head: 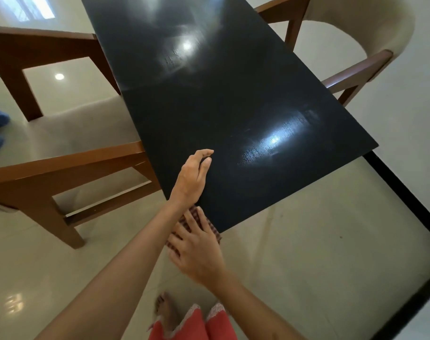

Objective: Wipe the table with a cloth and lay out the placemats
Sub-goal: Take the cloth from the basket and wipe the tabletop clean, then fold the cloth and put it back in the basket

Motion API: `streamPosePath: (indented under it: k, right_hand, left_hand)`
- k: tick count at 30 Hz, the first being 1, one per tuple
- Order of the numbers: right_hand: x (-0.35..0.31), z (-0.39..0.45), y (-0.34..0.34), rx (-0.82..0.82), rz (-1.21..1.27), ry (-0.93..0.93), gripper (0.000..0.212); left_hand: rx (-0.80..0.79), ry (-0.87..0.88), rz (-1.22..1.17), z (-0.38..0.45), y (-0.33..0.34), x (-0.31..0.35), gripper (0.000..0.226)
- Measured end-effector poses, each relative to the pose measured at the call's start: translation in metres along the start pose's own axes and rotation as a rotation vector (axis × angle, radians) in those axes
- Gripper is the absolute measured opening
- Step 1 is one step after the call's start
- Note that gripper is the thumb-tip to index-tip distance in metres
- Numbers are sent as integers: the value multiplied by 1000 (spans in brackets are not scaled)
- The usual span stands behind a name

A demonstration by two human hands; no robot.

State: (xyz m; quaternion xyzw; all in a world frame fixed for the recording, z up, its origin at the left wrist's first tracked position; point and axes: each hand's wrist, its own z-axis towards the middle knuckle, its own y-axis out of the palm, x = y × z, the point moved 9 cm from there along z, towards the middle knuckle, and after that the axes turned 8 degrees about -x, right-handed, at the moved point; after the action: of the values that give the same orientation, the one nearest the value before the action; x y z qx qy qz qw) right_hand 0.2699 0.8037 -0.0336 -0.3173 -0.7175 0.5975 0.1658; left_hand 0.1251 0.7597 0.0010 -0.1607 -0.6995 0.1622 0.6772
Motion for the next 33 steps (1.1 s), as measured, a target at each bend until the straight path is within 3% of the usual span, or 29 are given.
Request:
streamPosePath:
  k: [11, 15, 18, 21, 23, 26, 28, 29, 31, 33]
  right_hand:
    - [21, -30, 10, 61, -166, -348, 54]
    - [42, -45, 10, 56, -78, -415, 55]
    - [88, -60, -4, 203, 82, -333, 47]
    - [173, -90, -29, 376, 203, -104, 42]
    - [237, -116, -58, 484, 463, 179, 44]
    - [316, -154, -70, 662, 1260, 688, 35]
    - [341, -163, -63, 667, 1830, 742, 18]
    - [345, -162, -61, 631, 2071, 728, 19]
    - [359, -167, -63, 588, 2290, 681, 51]
    - [373, -170, -74, 572, 2394, 551, 70]
  left_hand:
    - [-35, -9, 55, 8, 15, 8, 33]
    - [-54, 1, 65, 12, 23, 19, 32]
    - [-77, 27, 65, 15, 31, 34, 32]
    - [-93, 32, 69, 21, 44, 47, 32]
    - [-94, 38, 45, 29, 61, 62, 30]
    - [-117, 75, -41, 44, 99, 95, 29]
    - [-174, 94, -108, 57, 129, 123, 26]
    - [-209, 95, -131, 63, 143, 135, 25]
    - [-268, 104, -143, 77, 169, 161, 25]
    - [-301, 110, -145, 91, 188, 184, 26]
